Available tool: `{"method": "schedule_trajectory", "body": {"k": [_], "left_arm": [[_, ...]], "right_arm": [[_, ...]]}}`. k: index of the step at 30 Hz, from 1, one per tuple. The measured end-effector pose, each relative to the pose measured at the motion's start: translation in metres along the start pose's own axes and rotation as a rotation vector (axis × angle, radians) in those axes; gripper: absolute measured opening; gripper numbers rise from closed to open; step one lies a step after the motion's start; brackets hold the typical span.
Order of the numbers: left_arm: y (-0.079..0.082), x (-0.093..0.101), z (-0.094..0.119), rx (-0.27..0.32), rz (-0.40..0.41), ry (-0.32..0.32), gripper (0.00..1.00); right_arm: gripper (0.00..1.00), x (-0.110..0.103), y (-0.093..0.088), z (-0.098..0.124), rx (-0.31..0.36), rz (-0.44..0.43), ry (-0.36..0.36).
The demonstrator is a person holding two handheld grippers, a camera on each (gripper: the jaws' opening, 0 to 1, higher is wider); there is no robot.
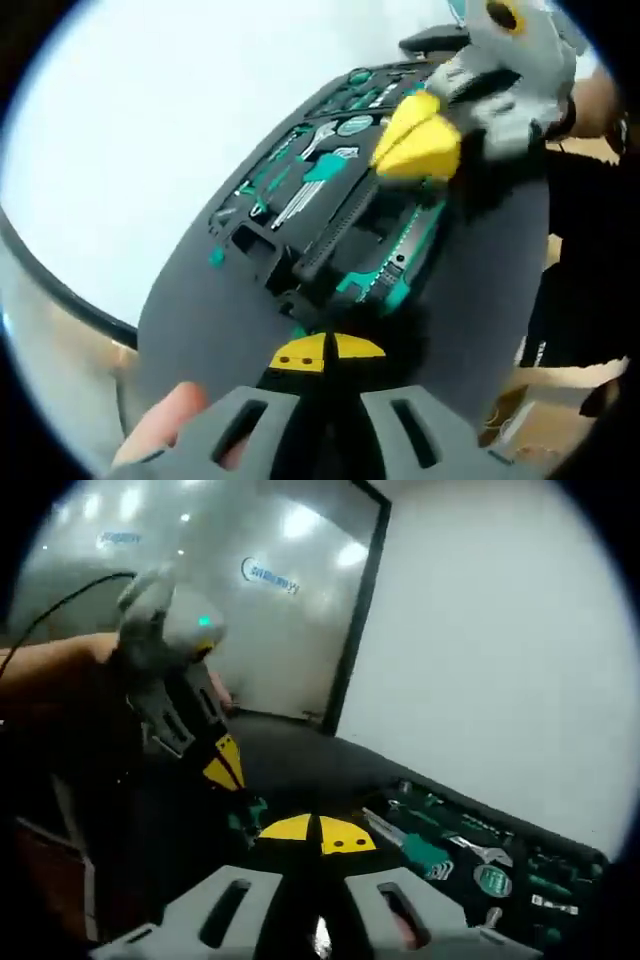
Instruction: Pick up the tools and put them into their designated positions in the toolbox.
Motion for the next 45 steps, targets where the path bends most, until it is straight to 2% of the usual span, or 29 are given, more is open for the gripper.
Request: {"method": "schedule_trajectory", "body": {"k": [1,2,3,4,5,6,7,8,9,10,11,12,13,15,19,21,24,27,35,37,39,40,41,42,43,44,45], "left_arm": [[0.003,-0.01,0.005,0.054,0.039,0.037,0.0],[0.008,-0.015,0.01,0.118,0.1,0.052,0.0],[0.013,-0.019,0.012,0.189,0.171,0.06,0.0],[0.017,-0.02,0.009,0.247,0.216,0.063,0.0],[0.017,-0.018,0.004,0.237,0.193,0.052,0.0],[0.016,-0.014,-0.003,0.185,0.149,0.052,0.0],[0.013,-0.01,-0.011,0.111,0.093,0.059,0.0],[0.011,-0.006,-0.018,0.083,0.06,0.061,0.0],[0.009,-0.002,-0.025,0.095,0.078,0.047,0.0],[0.01,-0.002,-0.028,0.161,0.116,0.069,0.0],[0.008,0.001,-0.027,0.166,0.166,0.049,0.0],[0.007,0.001,-0.027,0.163,0.167,0.061,0.0],[0.006,0.0,-0.027,0.162,0.158,0.064,0.0],[0.008,0.003,-0.027,0.167,0.048,0.081,0.0],[0.009,0.011,-0.027,0.155,-0.064,0.114,0.0],[0.007,0.012,-0.03,0.15,-0.069,0.122,0.0],[0.008,0.014,-0.031,0.148,-0.069,0.126,0.0],[0.01,0.019,-0.031,0.154,-0.129,0.14,0.0],[0.007,0.018,-0.032,0.174,-0.089,0.137,0.0],[0.007,0.017,-0.033,0.177,-0.088,0.138,0.0],[0.007,0.017,-0.032,0.181,-0.074,0.139,0.0],[0.007,0.016,-0.032,0.187,-0.068,0.141,0.0],[0.007,0.015,-0.03,0.192,-0.073,0.13,0.0],[0.006,0.01,-0.027,0.155,-0.035,0.113,0.0],[0.003,-0.001,-0.021,0.097,0.008,0.145,0.0],[-0.004,-0.011,-0.015,0.124,0.092,0.182,0.0],[-0.012,-0.014,-0.01,0.159,0.178,0.178,0.0]], "right_arm": [[0.0,-0.001,-0.007,-0.001,-0.04,0.005,-0.006],[0.0,0.004,-0.009,-0.002,-0.064,0.124,-0.033],[0.0,0.001,-0.008,-0.004,-0.021,0.142,-0.024],[0.0,-0.002,-0.011,-0.003,-0.047,0.107,-0.038],[0.0,-0.002,-0.011,-0.003,-0.05,0.091,-0.037],[0.0,-0.001,-0.01,-0.002,-0.06,0.051,-0.038],[0.0,0.0,-0.01,-0.002,-0.065,0.046,-0.036],[0.0,0.002,-0.01,-0.003,-0.068,0.049,-0.037],[0.0,0.001,-0.01,-0.003,-0.073,0.066,-0.033],[0.0,0.0,-0.009,-0.003,-0.081,0.073,-0.035],[0.0,-0.001,-0.009,-0.003,-0.08,0.087,-0.036],[0.0,-0.001,-0.009,-0.003,-0.083,0.096,-0.039],[0.0,-0.001,-0.009,-0.003,-0.083,0.107,-0.039],[0.0,-0.001,-0.009,-0.004,-0.088,0.116,-0.039],[0.0,-0.002,-0.007,-0.005,-0.124,0.205,-0.032],[0.0,-0.005,-0.007,-0.006,-0.135,0.257,-0.026],[0.0,-0.004,-0.008,-0.007,-0.141,0.255,-0.019],[0.0,-0.005,-0.008,-0.007,-0.144,0.292,-0.007],[0.0,-0.012,-0.005,-0.006,-0.188,0.41,-0.008],[0.0,-0.01,-0.006,-0.005,-0.18,0.42,-0.003],[0.0,-0.007,-0.007,-0.005,-0.172,0.383,0.011],[0.0,-0.006,-0.006,-0.005,-0.164,0.391,0.021],[0.0,-0.006,-0.006,-0.005,-0.11,0.454,0.055],[0.0,-0.004,-0.009,-0.003,-0.051,0.402,0.059],[0.0,0.001,-0.01,0.004,-0.046,0.418,0.07],[0.0,0.011,-0.004,0.012,0.036,0.453,-0.004],[0.0,0.022,0.003,0.022,0.126,0.467,-0.078]]}}
Point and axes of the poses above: the point that each gripper's makers call its tool centre point, and the gripper's own axes: z roughly backward along the fingers, x roughly to its right, y roughly out of its top, the point moved 10 cm from there along z, roughly backward along the fingers, and after that the axes turned 6 degrees about x, right-handed, at the moved point
